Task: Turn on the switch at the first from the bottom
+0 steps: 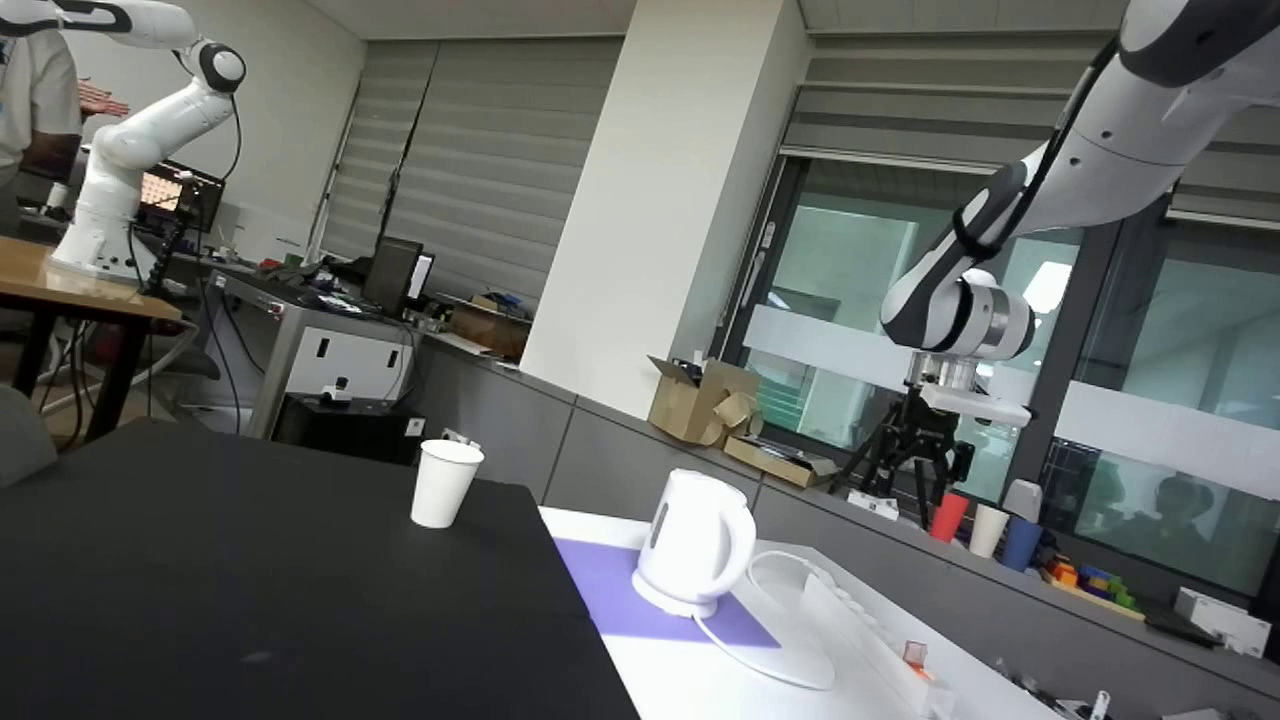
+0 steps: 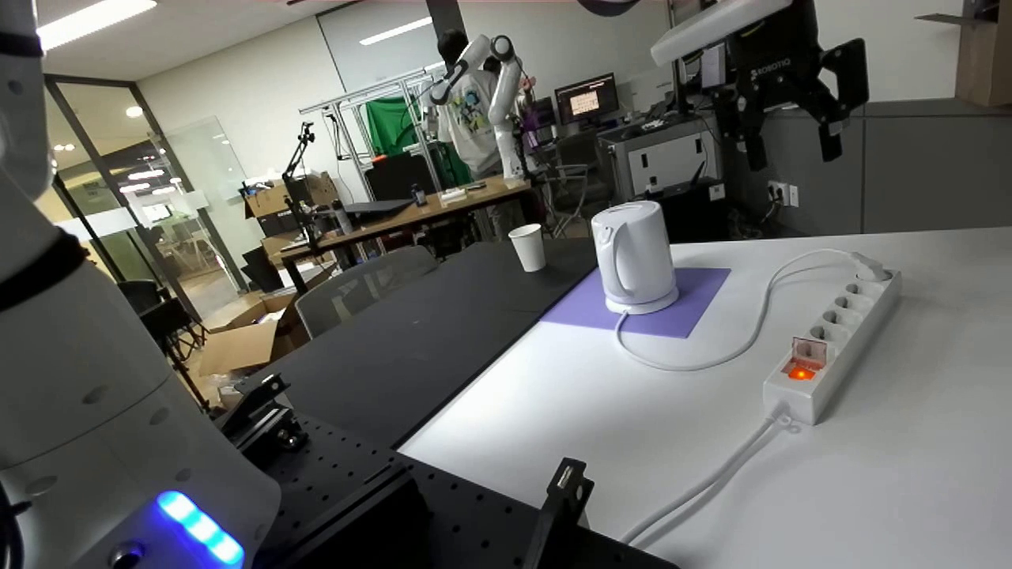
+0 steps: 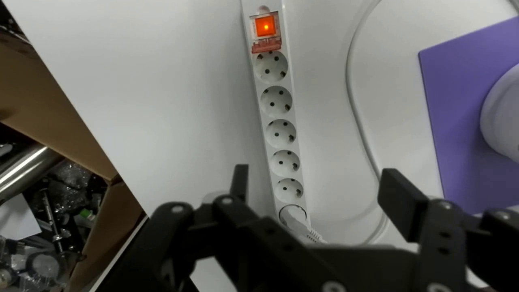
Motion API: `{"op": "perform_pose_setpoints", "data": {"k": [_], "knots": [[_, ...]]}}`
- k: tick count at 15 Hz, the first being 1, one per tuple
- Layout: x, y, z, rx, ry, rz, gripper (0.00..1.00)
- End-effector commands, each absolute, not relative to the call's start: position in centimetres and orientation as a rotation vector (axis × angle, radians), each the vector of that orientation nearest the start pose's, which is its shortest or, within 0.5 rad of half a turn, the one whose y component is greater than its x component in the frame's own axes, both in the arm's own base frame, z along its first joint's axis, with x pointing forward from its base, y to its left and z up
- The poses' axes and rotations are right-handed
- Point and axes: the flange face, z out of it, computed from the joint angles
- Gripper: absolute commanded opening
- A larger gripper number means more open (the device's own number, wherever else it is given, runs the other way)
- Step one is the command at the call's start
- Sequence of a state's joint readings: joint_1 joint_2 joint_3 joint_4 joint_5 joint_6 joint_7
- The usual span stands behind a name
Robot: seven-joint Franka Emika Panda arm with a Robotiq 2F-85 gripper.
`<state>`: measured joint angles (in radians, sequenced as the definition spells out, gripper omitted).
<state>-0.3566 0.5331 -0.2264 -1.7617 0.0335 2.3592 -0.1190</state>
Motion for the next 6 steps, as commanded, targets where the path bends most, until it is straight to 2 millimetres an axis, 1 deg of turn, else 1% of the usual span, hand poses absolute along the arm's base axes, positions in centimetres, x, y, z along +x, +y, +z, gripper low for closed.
{"op": "perform_pose_setpoints", "data": {"k": [1, 2, 3, 6], "knots": [[55.05, -34.64, 28.72, -3.098, 0.802, -0.092, 1.00], [54.88, -34.44, 28.68, -3.084, 0.815, -0.072, 1.00], [55.81, -35.14, 28.02, -3.121, 0.767, -0.077, 1.00], [55.48, -34.86, 27.96, -3.109, 0.774, -0.070, 1.00]]}}
